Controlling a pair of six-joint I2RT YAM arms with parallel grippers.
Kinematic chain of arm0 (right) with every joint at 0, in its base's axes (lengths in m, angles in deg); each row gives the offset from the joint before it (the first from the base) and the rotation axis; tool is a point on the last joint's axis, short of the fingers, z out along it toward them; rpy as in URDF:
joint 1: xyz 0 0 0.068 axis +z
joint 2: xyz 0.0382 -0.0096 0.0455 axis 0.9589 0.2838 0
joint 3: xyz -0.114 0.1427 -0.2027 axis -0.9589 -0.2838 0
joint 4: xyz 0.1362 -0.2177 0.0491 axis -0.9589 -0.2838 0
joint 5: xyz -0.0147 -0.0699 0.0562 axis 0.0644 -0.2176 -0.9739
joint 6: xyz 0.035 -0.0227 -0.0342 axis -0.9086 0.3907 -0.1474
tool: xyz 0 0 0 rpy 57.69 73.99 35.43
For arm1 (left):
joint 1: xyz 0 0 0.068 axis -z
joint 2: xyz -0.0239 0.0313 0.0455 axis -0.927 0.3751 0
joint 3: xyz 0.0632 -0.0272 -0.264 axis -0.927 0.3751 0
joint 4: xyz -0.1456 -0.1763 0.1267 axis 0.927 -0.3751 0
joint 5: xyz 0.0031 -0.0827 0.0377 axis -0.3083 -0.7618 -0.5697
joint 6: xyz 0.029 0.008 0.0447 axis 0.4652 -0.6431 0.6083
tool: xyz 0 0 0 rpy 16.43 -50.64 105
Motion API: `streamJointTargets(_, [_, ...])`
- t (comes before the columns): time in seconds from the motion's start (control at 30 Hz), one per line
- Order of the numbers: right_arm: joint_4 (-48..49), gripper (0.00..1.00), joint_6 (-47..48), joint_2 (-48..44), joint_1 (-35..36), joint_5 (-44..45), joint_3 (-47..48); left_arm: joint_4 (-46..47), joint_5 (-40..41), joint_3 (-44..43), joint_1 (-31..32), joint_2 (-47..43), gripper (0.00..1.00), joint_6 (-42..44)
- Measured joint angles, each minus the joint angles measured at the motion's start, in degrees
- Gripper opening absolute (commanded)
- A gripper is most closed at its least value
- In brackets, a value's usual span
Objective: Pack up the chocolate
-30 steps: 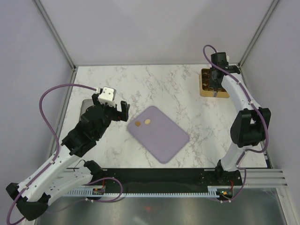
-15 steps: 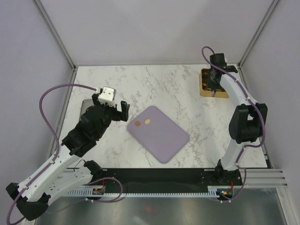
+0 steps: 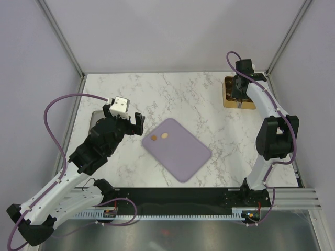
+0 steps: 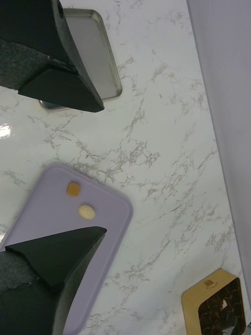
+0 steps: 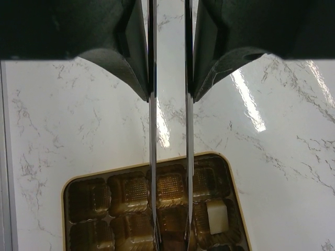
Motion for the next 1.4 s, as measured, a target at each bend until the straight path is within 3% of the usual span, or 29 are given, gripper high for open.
streamJointTargets(0.53, [0.17, 0.45, -0.04, -0.42, -0.09, -0.72, -0.98, 0.00, 0.02, 0.02, 0.00, 0.00, 0.98, 0.00])
streamJointTargets(0.77, [0.04, 0.45, -0.48, -4.76, 1.75, -3.56, -3.50, 0.00, 0.02, 0.02, 0.00, 0.00, 0.98, 0.00])
streamJointTargets(0.9, [0.94, 0.45, -0.42, -10.34, 7.58, -4.85, -6.36, 0.00, 0.09, 0.02, 0.00, -0.02, 0.98, 0.00])
streamJointTargets(1.1, [5.33, 0.46, 0.79, -19.19, 21.90, -10.62, -15.69, 0.00, 0.81, 0.02, 0.00, -0.09, 0.98, 0.00])
streamJointTargets(1.4, [10.21, 0.50, 3.52, -23.50, 36.39, -15.67, -30.62, 0.00, 1.31, 0.02, 0.00, -0.33, 0.97, 0.00])
